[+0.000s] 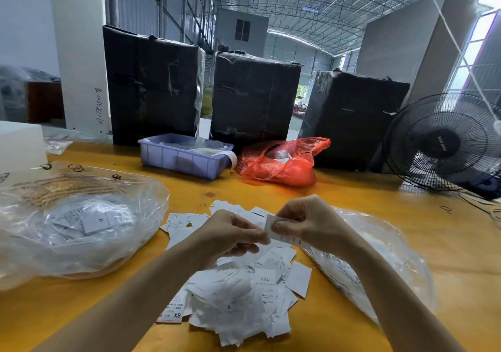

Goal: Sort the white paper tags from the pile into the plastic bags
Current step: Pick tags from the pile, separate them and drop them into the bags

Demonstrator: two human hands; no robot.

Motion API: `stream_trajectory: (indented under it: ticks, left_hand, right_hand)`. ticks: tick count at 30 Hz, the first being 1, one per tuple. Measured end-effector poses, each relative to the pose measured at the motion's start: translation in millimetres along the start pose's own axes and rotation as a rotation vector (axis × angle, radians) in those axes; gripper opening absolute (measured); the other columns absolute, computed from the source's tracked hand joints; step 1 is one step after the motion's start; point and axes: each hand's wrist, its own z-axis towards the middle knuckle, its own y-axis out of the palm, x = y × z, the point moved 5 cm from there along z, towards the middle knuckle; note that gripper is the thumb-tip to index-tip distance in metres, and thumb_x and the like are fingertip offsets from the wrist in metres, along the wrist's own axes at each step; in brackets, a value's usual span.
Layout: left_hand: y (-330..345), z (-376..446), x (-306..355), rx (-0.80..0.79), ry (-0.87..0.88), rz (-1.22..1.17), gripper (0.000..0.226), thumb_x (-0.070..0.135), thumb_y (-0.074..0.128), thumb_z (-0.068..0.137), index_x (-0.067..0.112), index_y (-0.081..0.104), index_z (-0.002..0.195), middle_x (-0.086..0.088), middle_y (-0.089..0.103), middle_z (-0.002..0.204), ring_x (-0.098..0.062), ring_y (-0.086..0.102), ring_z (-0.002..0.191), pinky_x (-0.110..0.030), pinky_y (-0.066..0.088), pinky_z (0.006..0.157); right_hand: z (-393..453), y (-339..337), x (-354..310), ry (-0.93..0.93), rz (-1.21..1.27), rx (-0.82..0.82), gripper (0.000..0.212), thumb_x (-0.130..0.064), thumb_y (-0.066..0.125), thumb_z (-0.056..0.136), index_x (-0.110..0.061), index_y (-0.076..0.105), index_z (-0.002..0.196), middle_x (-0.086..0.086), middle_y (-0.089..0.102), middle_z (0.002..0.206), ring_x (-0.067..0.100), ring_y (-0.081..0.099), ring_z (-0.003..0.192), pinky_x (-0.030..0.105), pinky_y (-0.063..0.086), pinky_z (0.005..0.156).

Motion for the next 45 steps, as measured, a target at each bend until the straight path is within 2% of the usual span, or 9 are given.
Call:
stream_trajectory:
  ticks: [6,12,18,22,28,36,40,45]
  left_hand:
    - [0,0,0,-0.002,0.003,-0.016,0.007,0.014,0.073,0.08,0.012,0.078,0.075,-0.003,0.075,0.079,-0.004,0.064,0.061,-0.014,0.045,0.053]
    - [1,0,0,-0.001,0.0,-0.026,0.008,0.017,0.074,0.078,0.009,0.076,0.081,-0.004,0.075,0.08,-0.005,0.064,0.061,-0.015,0.045,0.053]
    - [0,0,1,0.021,-0.001,-0.02,0.007,0.015,0.073,0.079,0.009,0.076,0.08,-0.004,0.074,0.078,-0.005,0.064,0.06,-0.015,0.046,0.052]
    - [-2,1,0,0.06,-0.008,-0.027,0.008,0.015,0.074,0.079,0.007,0.074,0.083,-0.004,0.07,0.066,-0.005,0.064,0.058,-0.015,0.047,0.052]
    - [-3,1,1,0.064,0.016,-0.032,0.011,0.019,0.074,0.079,0.01,0.076,0.084,-0.002,0.075,0.083,-0.003,0.064,0.061,-0.015,0.046,0.055]
    - [-4,1,0,0.074,0.021,-0.043,0.007,0.017,0.076,0.077,0.011,0.077,0.08,-0.002,0.075,0.079,-0.002,0.063,0.061,-0.014,0.045,0.053]
    - [-4,2,0,0.087,0.02,-0.048,0.009,0.018,0.078,0.073,0.01,0.077,0.078,-0.004,0.074,0.078,-0.003,0.063,0.06,-0.014,0.045,0.053]
    - [-3,2,0,0.084,0.017,-0.047,0.008,0.017,0.078,0.074,0.01,0.077,0.078,-0.005,0.075,0.079,-0.003,0.063,0.059,-0.014,0.046,0.053]
  right_hand:
    - [0,-9,2,-0.003,0.065,0.072,0.005,-0.014,0.073,0.08,-0.017,0.07,0.078,0.006,0.07,0.08,0.018,0.066,0.073,0.034,0.055,0.068]
    - [1,-5,2,0.001,0.039,0.045,0.005,-0.015,0.073,0.08,-0.011,0.071,0.083,0.008,0.07,0.083,0.021,0.067,0.076,0.036,0.056,0.07]
    - [0,0,1,0.009,0.013,-0.003,0.003,-0.016,0.072,0.082,-0.014,0.071,0.082,0.007,0.07,0.082,0.021,0.066,0.077,0.038,0.056,0.071]
    - [0,8,-1,0.018,0.038,-0.068,0.008,-0.017,0.073,0.081,-0.01,0.071,0.085,0.007,0.07,0.081,0.019,0.066,0.075,0.034,0.055,0.07]
    - [1,-2,3,0.039,0.012,0.024,0.009,-0.016,0.071,0.082,-0.008,0.071,0.085,0.007,0.068,0.08,0.015,0.061,0.07,0.03,0.051,0.064]
    - [0,-6,1,0.042,0.056,0.029,0.007,-0.014,0.07,0.083,-0.015,0.068,0.076,0.002,0.066,0.076,0.011,0.059,0.067,0.022,0.048,0.06]
    - [0,-7,1,0.037,0.1,0.037,0.004,-0.013,0.072,0.081,-0.012,0.07,0.078,0.007,0.068,0.076,0.013,0.059,0.066,0.025,0.047,0.06]
    - [1,-1,1,0.031,0.031,0.026,0.006,-0.014,0.07,0.083,-0.008,0.07,0.083,0.003,0.065,0.076,0.011,0.058,0.066,0.02,0.046,0.057]
